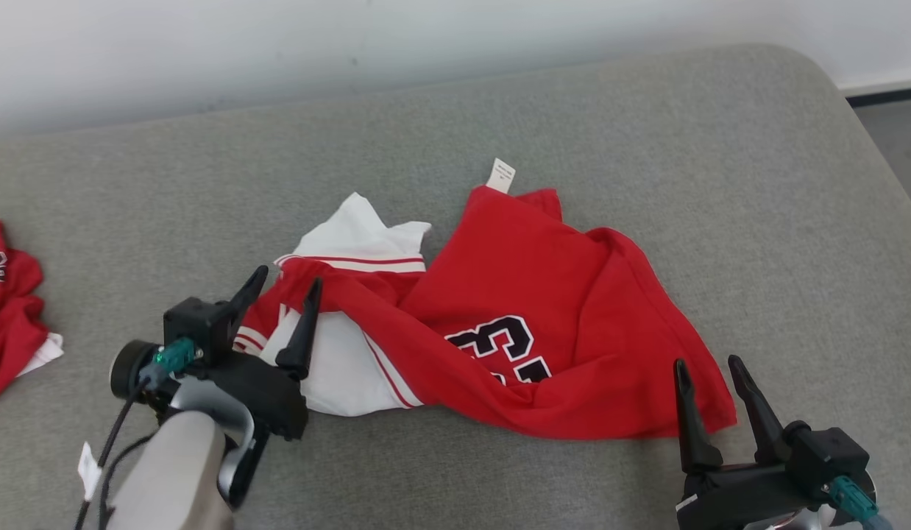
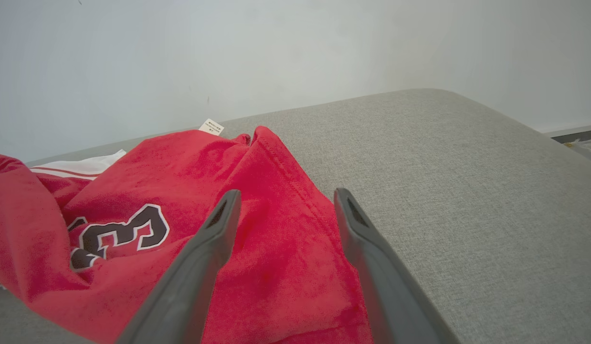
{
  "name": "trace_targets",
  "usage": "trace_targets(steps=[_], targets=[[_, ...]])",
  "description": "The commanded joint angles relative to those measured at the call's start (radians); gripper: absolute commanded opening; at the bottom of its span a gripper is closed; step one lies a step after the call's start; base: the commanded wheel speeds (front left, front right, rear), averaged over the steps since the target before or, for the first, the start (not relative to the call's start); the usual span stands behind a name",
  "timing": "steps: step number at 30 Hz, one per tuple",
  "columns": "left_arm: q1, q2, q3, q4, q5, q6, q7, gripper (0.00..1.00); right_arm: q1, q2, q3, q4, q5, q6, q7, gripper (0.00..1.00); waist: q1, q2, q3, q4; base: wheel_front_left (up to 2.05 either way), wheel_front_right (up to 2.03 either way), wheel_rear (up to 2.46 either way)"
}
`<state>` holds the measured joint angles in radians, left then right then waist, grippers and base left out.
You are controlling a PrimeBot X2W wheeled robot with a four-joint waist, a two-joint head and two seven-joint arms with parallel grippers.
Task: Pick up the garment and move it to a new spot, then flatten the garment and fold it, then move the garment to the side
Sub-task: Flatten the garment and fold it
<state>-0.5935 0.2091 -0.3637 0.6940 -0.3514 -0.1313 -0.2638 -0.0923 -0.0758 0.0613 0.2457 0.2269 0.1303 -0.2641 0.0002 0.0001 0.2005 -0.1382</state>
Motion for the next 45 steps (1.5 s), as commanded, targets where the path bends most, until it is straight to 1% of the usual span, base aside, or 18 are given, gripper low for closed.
trace_targets(steps=[1, 6, 8, 11, 18, 32, 33, 34, 39, 45], targets=[[0.041, -0.009, 0.019, -0.038, 0.01, 0.001, -0.001, 1.0, 0.009, 0.003, -0.001, 0.002, -0.003, 0.001, 0.0, 1.0, -0.0002, -0.0001, -0.03, 0.028, 0.0, 0.0, 0.0], [0.17, -0.016, 0.079, -0.208, 0.034, 0.002, -0.001, 1.0, 0.032, 0.006, -0.002, 0.011, 0.006, 0.001, 0.0, 1.0, -0.0002, -0.0001, -0.07, 0.067, 0.0, 0.0, 0.0], [0.227, -0.017, 0.092, -0.253, 0.046, 0.002, -0.001, 1.0, 0.039, 0.006, -0.004, 0.012, 0.009, 0.001, 0.0, 1.0, -0.0002, -0.0001, -0.081, 0.082, 0.0, 0.0, 0.0], [0.284, -0.011, 0.106, -0.277, 0.058, 0.002, -0.001, 1.0, 0.045, 0.007, 0.0, 0.013, 0.011, 0.001, 0.0, 1.0, -0.0002, -0.0001, -0.089, 0.096, 0.0, 0.0, 0.0], [0.339, -0.004, 0.1, -0.246, 0.063, 0.001, -0.001, 1.0, 0.036, 0.0, 0.013, 0.018, 0.018, 0.001, 0.0, 1.0, -0.0002, -0.0001, -0.092, 0.086, 0.0, 0.0, 0.0], [0.255, -0.005, 0.063, -0.098, 0.018, 0.001, -0.001, 1.0, 0.038, -0.012, 0.007, 0.008, 0.015, 0.001, 0.0, 1.0, -0.0002, -0.0001, -0.062, 0.024, 0.0, 0.0, 0.0], [0.246, -0.005, 0.062, -0.088, 0.014, 0.001, -0.001, 0.84, 0.039, -0.014, 0.007, 0.007, 0.015, 0.001, 0.0, 1.0, -0.0002, -0.0001, -0.061, 0.022, 0.0, 0.0, 0.0], [0.242, -0.006, 0.057, -0.072, 0.012, 0.001, -0.001, 0.0, 0.04, -0.015, 0.005, 0.007, 0.015, 0.001, 0.0, 1.0, -0.0002, -0.0001, -0.063, 0.022, 0.0, 0.0, 0.0], [0.227, -0.008, 0.053, -0.05, 0.008, 0.001, -0.001, 0.0, 0.054, -0.017, -0.004, 0.011, 0.013, 0.001, 0.0, 1.0, -0.0002, -0.0001, -0.076, 0.028, 0.0, 0.0, 0.0], [0.287, -0.033, 0.066, -0.14, 0.022, 0.001, -0.001, 0.0, 0.08, -0.008, -0.013, 0.014, 0.01, 0.001, -0.001, 1.0, -0.0002, -0.0001, -0.121, 0.067, 0.0, 0.0, 0.0]])
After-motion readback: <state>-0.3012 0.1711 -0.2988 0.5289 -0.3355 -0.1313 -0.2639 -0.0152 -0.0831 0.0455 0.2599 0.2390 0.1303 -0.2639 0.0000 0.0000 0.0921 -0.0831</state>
